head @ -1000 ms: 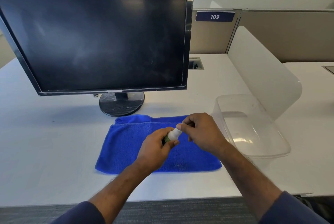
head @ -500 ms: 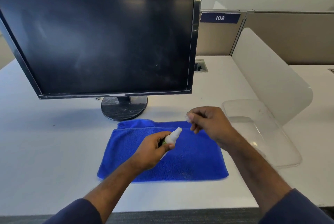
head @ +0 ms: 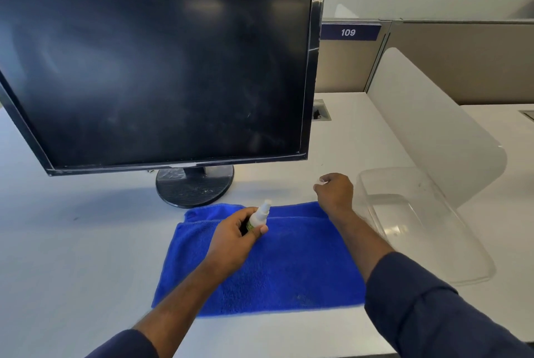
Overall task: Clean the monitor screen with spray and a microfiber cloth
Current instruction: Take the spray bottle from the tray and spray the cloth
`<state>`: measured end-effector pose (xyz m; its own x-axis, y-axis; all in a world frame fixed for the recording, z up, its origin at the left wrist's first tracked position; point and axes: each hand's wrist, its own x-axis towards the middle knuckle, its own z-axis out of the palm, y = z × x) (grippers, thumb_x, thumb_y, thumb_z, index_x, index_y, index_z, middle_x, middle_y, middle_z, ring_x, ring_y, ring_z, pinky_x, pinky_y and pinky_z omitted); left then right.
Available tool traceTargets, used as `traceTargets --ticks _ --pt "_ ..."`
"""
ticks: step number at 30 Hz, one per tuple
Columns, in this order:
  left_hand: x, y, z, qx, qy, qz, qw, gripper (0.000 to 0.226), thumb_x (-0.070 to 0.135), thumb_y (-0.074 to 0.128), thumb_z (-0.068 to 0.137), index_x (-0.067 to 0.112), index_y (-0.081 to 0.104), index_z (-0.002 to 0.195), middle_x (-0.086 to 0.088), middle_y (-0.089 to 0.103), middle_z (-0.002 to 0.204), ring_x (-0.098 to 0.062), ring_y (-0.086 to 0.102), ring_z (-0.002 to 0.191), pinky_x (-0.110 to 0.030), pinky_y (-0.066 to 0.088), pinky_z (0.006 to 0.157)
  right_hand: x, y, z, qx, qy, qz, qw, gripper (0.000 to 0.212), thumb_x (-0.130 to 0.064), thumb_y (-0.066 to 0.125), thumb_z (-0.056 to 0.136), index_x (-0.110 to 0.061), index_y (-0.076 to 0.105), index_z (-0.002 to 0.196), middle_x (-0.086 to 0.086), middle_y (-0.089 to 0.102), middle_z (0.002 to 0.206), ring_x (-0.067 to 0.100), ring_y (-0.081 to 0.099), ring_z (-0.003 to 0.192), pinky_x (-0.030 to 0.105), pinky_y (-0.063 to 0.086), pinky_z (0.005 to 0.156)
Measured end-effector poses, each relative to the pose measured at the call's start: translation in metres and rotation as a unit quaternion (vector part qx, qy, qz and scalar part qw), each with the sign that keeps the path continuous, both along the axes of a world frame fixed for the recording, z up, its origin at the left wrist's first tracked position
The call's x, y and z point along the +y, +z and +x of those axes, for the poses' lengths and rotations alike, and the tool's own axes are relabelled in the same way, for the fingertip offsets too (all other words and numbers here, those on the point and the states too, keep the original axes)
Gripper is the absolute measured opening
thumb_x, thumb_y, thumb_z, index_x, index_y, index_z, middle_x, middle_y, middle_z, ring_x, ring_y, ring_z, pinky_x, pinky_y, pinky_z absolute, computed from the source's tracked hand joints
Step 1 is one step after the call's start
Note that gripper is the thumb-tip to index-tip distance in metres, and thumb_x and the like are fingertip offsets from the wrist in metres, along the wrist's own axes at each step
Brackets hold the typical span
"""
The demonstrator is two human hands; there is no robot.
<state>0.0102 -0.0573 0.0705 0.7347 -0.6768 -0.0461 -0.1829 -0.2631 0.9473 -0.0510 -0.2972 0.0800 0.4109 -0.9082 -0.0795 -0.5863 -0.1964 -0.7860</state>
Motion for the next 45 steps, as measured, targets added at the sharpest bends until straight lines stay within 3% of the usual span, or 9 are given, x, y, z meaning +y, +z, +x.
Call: traceTargets --ticks 6,10,14,17,20,26,32,37,45 --pt "-0.001 -0.003 0.005 0.016 0.021 -0.007 1.0 0.029 0.021 0.079 0.084 0.033 0.067 0.109 0.015 0.071 0.096 -0.004 0.063 0.088 -0.015 0.051 0.078 -0.019 -0.016 0.018 0.099 0.017 -0.013 0.995 0.027 0.0 0.058 0.087 -0.011 0.051 0.064 0.002 0.055 0.07 0.024 0.055 0.074 0.023 0.039 0.055" --pt "0.001 -0.004 0.008 0.033 0.024 -0.016 0.999 0.031 0.019 0.081 0.082 0.029 0.068 0.109 0.013 0.072 0.097 -0.004 0.065 0.09 -0.019 0.053 0.081 -0.029 -0.018 0.031 0.158 0.022 -0.014 0.987 0.009 -0.003 0.056 0.091 -0.003 0.065 0.088 0.01 0.064 0.088 0.025 0.062 0.082 0.027 0.043 0.065" --pt "0.004 -0.003 0.009 0.034 0.034 -0.015 0.999 0.034 0.021 0.083 0.079 0.034 0.067 0.106 0.012 0.072 0.099 -0.008 0.067 0.093 -0.022 0.055 0.083 -0.037 -0.017 0.04 0.155 0.037 -0.005 0.987 0.025 -0.004 0.059 0.092 -0.001 0.067 0.115 0.014 0.068 0.118 0.029 0.064 0.107 0.03 0.051 0.084" --pt "0.005 0.0 0.008 0.033 0.047 -0.019 0.998 0.037 0.022 0.085 0.077 0.036 0.064 0.104 0.011 0.071 0.099 -0.008 0.067 0.092 -0.021 0.055 0.081 -0.033 -0.016 0.039 0.13 0.039 0.002 0.991 0.046 -0.008 0.066 0.091 -0.008 0.055 0.136 0.012 0.057 0.138 0.029 0.055 0.124 0.031 0.044 0.101" --pt "0.006 0.004 0.007 0.035 0.061 -0.015 0.997 0.039 0.024 0.086 0.074 0.036 0.062 0.103 0.012 0.07 0.101 -0.009 0.067 0.094 -0.019 0.055 0.079 -0.022 -0.013 0.031 0.098 0.016 -0.021 0.995 0.06 -0.012 0.069 0.09 -0.009 0.043 0.144 0.013 0.057 0.137 0.031 0.057 0.122 0.034 0.048 0.095" --pt "0.01 0.008 0.005 0.024 0.066 0.001 0.998 0.042 0.029 0.088 0.071 0.035 0.06 0.102 0.011 0.068 0.103 -0.014 0.066 0.095 -0.02 0.056 0.077 0.036 0.015 -0.002 -0.037 0.002 -0.158 0.987 0.048 -0.032 0.059 0.096 -0.019 0.047 0.141 0.005 0.065 0.113 0.02 0.064 0.098 0.028 0.05 0.079" --pt "0.011 0.014 -0.001 0.043 0.087 -0.007 0.995 0.048 0.03 0.094 0.061 0.029 0.063 0.097 0.005 0.07 0.09 -0.017 0.063 0.078 -0.028 0.058 0.072 0.106 0.047 -0.034 -0.215 0.206 -0.167 0.94 0.025 -0.018 0.063 0.095 -0.019 0.066 0.12 -0.013 0.063 0.086 0.008 0.059 0.076 0.013 0.048 0.059" --pt "0.014 0.024 -0.009 0.036 0.081 -0.034 0.995 0.045 0.026 0.095 0.059 0.026 0.064 0.09 0.007 0.071 0.079 -0.006 0.062 0.063 -0.024 0.055 0.059 0.146 0.047 -0.04 -0.232 0.234 -0.073 0.941 0.023 -0.024 0.073 0.089 -0.018 0.071 0.111 -0.007 0.07 0.089 0.012 0.068 0.082 0.033 0.059 0.065" --pt "0.028 0.031 -0.026 -0.02 0.075 -0.018 0.997 0.051 0.061 0.078 0.047 0.032 0.056 0.084 0.02 0.068 0.082 -0.005 0.065 0.069 -0.026 0.056 0.057 0.174 0.04 -0.045 -0.2 0.189 -0.074 0.959 0.025 -0.023 0.071 0.089 -0.031 0.061 0.111 -0.015 0.068 0.089 0.002 0.066 0.087 0.02 0.058 0.07"
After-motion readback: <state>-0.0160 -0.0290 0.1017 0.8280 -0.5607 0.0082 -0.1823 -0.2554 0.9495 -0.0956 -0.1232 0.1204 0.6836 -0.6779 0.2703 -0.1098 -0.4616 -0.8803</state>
